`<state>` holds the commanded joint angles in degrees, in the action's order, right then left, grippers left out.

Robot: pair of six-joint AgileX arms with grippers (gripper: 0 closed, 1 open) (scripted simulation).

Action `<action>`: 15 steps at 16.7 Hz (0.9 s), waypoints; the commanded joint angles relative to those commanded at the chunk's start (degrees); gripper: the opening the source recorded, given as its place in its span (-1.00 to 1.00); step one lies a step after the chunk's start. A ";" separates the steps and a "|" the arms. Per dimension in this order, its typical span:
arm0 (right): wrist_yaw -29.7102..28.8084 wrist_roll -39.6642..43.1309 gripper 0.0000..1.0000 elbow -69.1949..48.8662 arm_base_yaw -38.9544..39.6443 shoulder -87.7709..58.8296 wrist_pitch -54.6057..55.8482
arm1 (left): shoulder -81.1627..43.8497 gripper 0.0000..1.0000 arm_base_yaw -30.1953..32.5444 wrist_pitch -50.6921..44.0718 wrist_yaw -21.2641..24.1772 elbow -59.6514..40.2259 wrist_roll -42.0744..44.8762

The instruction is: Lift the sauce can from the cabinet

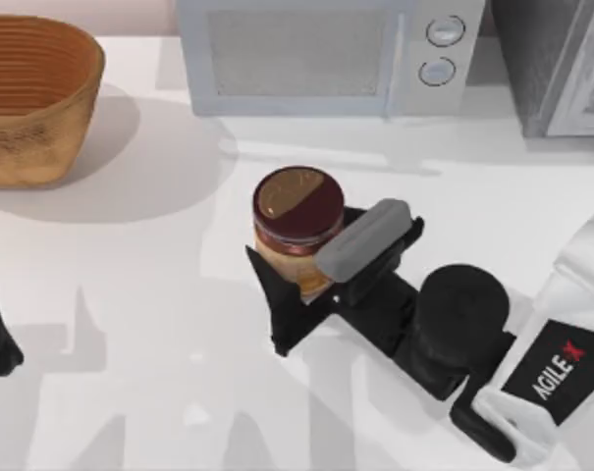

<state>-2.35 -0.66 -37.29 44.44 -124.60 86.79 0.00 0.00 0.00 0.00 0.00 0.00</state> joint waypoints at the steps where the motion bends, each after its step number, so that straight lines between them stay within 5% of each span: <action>1: 0.03 -0.01 -1.00 -2.14 0.04 -1.51 -0.47 | 0.00 1.00 0.00 0.00 0.00 0.00 0.00; 10: 0.07 -0.01 -1.00 -9.98 0.03 -7.06 -2.35 | 0.00 1.00 0.00 0.00 0.00 0.00 0.00; 15: 0.07 -0.01 -0.25 -9.98 0.03 -7.06 -2.35 | 0.00 1.00 0.00 0.00 0.00 0.00 0.00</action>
<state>-2.28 -0.67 -47.27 44.47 -131.66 84.45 0.00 0.00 0.00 0.00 0.00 0.00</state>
